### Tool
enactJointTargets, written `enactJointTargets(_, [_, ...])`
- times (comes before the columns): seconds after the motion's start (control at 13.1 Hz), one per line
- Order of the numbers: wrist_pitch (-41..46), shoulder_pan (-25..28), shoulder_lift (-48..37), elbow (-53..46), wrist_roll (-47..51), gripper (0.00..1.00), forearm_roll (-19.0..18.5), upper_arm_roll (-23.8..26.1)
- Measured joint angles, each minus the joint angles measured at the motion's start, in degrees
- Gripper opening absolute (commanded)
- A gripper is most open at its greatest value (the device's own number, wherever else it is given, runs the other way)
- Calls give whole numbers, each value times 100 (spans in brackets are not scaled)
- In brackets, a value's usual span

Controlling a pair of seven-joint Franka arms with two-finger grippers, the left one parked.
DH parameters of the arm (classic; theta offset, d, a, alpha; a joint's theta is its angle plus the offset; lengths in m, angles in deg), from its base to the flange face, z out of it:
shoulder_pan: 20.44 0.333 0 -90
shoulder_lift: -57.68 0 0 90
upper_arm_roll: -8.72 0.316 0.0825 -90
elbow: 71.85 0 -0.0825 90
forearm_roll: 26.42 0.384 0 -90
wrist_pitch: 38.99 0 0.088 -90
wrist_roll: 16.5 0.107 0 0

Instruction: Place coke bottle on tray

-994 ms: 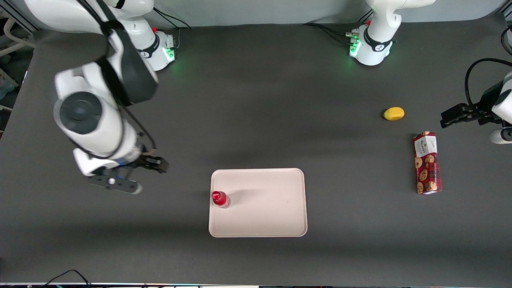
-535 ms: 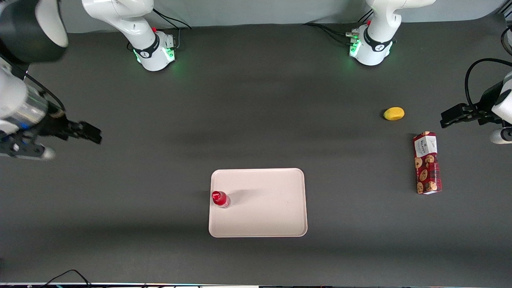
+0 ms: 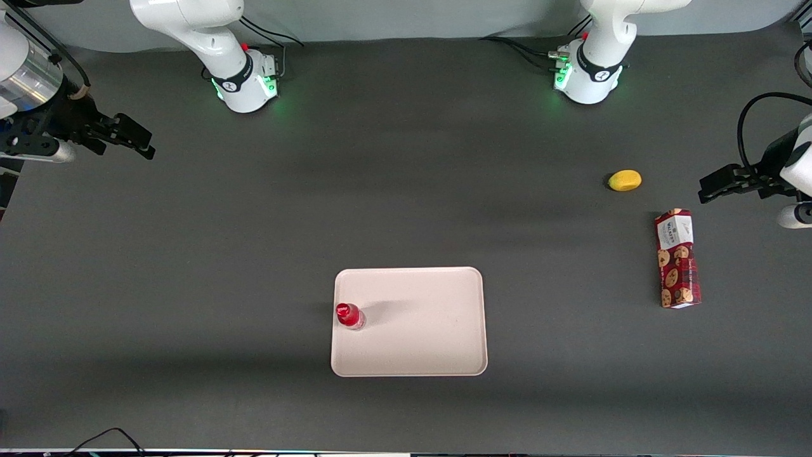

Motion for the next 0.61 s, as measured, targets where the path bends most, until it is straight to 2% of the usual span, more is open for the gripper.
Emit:
enactJointTargets(0.38, [-319, -4, 95, -218, -301, 100, 4, -552])
enactJointTargets(0.61, [-319, 23, 358, -481, -344, 100, 7, -562])
